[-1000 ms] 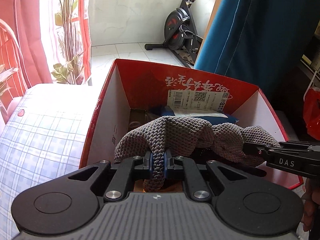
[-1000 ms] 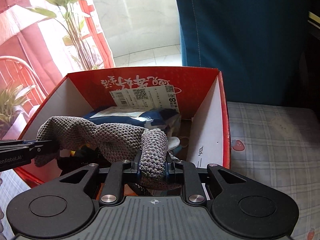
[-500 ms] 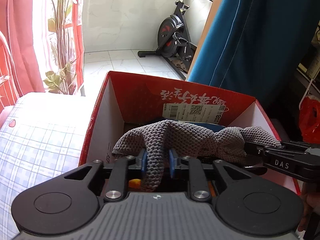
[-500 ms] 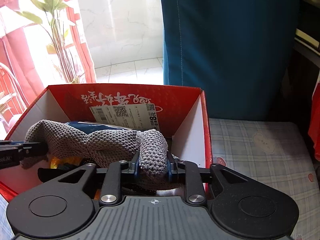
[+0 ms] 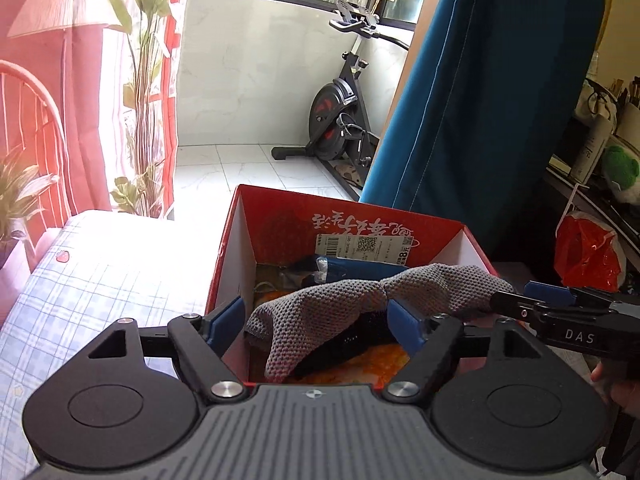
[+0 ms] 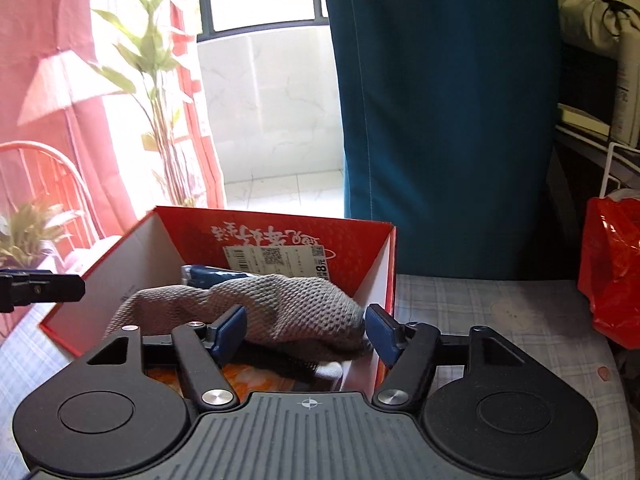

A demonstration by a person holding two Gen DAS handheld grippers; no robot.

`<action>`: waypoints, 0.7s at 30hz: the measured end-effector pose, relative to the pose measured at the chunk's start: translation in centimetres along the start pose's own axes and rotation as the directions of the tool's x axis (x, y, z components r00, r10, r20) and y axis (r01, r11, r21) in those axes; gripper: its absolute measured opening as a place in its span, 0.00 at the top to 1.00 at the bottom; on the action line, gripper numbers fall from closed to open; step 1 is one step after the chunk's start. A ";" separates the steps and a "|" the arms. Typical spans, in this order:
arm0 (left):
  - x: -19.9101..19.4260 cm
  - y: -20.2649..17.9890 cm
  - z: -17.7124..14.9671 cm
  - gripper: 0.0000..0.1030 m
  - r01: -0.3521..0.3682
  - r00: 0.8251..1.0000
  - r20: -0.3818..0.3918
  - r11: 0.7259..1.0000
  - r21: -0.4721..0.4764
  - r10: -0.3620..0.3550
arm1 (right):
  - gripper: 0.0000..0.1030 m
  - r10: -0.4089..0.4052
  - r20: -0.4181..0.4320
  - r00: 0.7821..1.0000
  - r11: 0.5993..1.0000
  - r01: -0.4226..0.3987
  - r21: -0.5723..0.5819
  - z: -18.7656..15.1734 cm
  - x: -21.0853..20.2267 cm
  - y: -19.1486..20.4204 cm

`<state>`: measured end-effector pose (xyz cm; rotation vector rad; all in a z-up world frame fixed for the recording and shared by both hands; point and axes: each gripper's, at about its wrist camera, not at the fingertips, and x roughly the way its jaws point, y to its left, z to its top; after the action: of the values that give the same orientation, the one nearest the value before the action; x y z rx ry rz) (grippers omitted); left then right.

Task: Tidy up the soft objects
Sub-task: 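Open both tools to drop the grey cloth and withdraw, then lower both tools onto the beige zippered cloth pouch and close them on it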

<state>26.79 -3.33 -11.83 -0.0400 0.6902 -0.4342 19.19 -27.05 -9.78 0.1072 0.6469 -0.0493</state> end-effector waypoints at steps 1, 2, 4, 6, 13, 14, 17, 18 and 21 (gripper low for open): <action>-0.7 -0.1 -0.5 0.22 0.001 1.000 0.004 1.000 0.002 -0.001 | 0.40 0.010 0.012 1.000 1.000 -0.010 0.001 -0.3 -0.7 0.1; -1.3 -0.2 -1.1 0.22 0.002 1.000 0.008 1.000 0.003 -0.002 | 0.40 0.019 0.025 1.000 1.000 -0.019 0.000 -0.7 -1.5 0.3; -2.3 -0.5 -2.2 0.22 0.005 1.000 0.011 1.000 0.002 -0.006 | 0.40 0.039 0.045 0.998 0.999 -0.039 -0.001 -1.5 -2.7 0.5; -3.0 -0.7 -3.4 0.22 0.007 1.000 0.009 1.000 -0.001 -0.007 | 0.40 0.052 0.063 0.997 0.999 -0.051 -0.008 -2.5 -4.0 0.9; -3.6 -0.3 -7.4 0.22 -0.014 0.999 -0.030 0.999 -0.030 0.013 | 0.40 0.075 0.079 0.994 0.997 -0.074 -0.013 -6.1 -6.5 2.0; -3.5 -0.1 -7.8 0.22 -0.017 0.999 -0.041 0.999 -0.035 0.016 | 0.40 0.076 0.073 0.994 0.997 -0.075 -0.015 -6.6 -6.6 2.2; -3.0 0.5 -8.8 0.21 -0.027 0.998 -0.065 0.999 -0.038 0.024 | 0.40 0.073 0.047 0.996 0.997 -0.071 -0.039 -8.3 -6.7 2.6; -2.9 0.7 -9.1 0.19 -0.026 0.997 -0.071 0.999 -0.042 0.023 | 0.40 0.078 0.035 0.996 0.996 -0.076 -0.046 -8.7 -6.6 2.7; -2.3 1.0 -9.9 0.18 -0.015 0.997 -0.082 0.999 -0.050 0.010 | 0.40 0.085 -0.008 0.996 0.995 -0.085 -0.046 -10.2 -5.9 2.7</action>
<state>19.42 -0.41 -18.30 -0.0664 0.7814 -0.4079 8.57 -23.16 -14.06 0.0902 0.6487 0.0478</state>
